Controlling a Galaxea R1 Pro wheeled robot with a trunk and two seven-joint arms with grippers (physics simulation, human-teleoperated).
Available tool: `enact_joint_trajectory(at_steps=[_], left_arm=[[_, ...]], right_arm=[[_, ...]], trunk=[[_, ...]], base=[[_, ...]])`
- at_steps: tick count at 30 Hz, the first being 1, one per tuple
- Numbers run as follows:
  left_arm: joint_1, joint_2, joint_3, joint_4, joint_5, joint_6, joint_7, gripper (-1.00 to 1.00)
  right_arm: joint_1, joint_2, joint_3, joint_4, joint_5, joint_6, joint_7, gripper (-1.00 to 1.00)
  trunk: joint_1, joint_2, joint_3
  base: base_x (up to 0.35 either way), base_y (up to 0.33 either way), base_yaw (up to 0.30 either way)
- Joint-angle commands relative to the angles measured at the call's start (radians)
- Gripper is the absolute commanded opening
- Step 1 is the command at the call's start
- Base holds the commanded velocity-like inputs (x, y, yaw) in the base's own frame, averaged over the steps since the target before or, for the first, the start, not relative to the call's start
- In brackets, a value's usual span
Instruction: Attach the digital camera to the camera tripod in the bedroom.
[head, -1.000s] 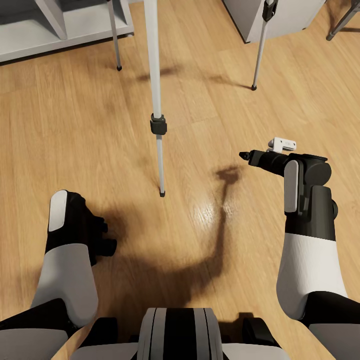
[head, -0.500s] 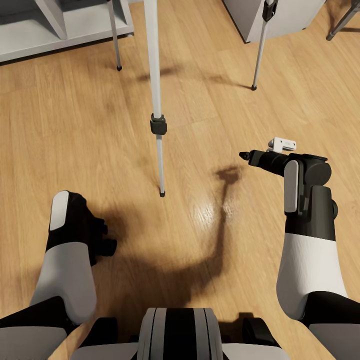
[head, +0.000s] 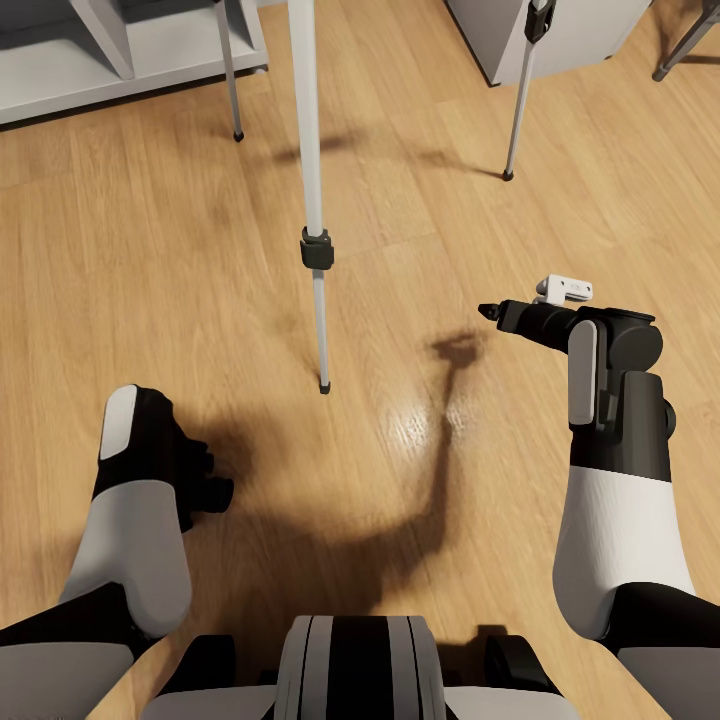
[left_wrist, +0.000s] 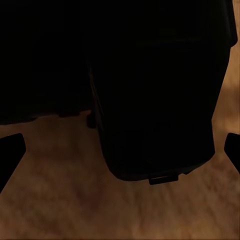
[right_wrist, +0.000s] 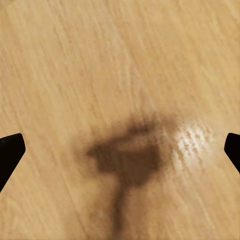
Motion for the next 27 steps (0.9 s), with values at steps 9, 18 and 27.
enact_joint_trajectory(at_steps=[9,18,27], left_arm=[[-0.005,-0.001,0.008,0.011,0.002,0.001,-0.011,1.0],[-0.007,0.0,0.009,0.034,0.004,0.001,-0.035,1.0],[-0.009,0.001,0.01,0.048,0.03,0.001,-0.058,1.0]], right_arm=[[-0.001,0.001,-0.002,-0.001,-0.004,0.004,0.001,1.0],[-0.001,0.001,-0.002,-0.001,-0.004,0.004,0.001,1.0],[-0.001,0.001,-0.002,-0.001,-0.004,0.004,0.001,1.0]], trunk=[[0.0,0.0,-0.001],[0.0,0.0,-0.001],[0.0,0.0,-0.001]], base=[[0.0,0.0,0.0],[0.0,0.0,0.0],[0.0,0.0,0.0]])
